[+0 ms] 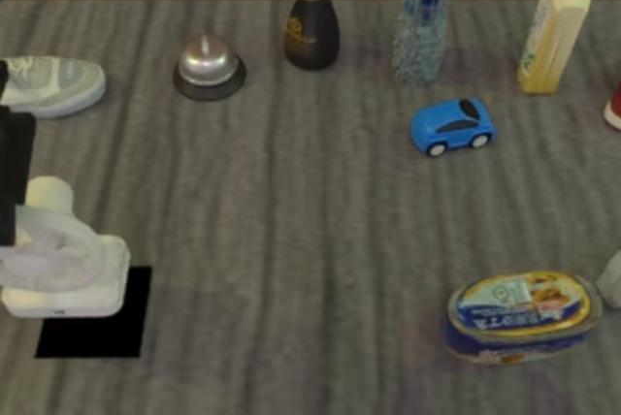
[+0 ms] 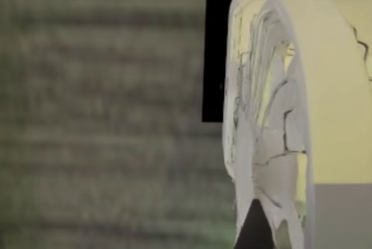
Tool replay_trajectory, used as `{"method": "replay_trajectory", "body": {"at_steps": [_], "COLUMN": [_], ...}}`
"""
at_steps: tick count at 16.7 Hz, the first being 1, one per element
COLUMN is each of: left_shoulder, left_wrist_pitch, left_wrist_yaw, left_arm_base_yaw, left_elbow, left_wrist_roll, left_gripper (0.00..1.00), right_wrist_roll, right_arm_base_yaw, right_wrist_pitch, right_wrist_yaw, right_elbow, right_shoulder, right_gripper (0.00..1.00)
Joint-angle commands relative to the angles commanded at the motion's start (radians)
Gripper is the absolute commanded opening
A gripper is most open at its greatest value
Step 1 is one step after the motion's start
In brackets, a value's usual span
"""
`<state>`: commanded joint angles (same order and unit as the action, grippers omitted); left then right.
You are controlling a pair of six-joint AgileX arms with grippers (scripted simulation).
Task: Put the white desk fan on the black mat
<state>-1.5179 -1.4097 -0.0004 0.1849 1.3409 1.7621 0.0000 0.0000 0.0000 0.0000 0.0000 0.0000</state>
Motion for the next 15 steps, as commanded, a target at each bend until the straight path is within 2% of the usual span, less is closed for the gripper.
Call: {"method": "replay_trajectory", "body": {"at_steps": [5, 10, 15], "left_shoulder": [-0.006, -0.008, -0.008], "left_wrist_pitch": [0.122, 0.137, 0.137], "left_wrist_yaw": [0.001, 0.001, 0.001], "left_arm_base_yaw": [-0.006, -0.006, -0.006], "left_elbow": [-0.11, -0.126, -0.126], "left_wrist_roll": [0.002, 0.002, 0.002], "left_gripper": [0.0, 0.0, 0.38], "right_wrist_roll": [0.0, 0.0, 0.0], "right_arm_base_yaw": [0.0, 0.0, 0.0], "right_wrist_pitch": [0.0, 0.0, 0.0], "right_wrist_yaw": [0.0, 0.0, 0.0], "right_elbow": [0.0, 0.0, 0.0], "right_shoulder": [0.0, 0.0, 0.0], "right_gripper": [1.0, 1.0, 1.0]}}
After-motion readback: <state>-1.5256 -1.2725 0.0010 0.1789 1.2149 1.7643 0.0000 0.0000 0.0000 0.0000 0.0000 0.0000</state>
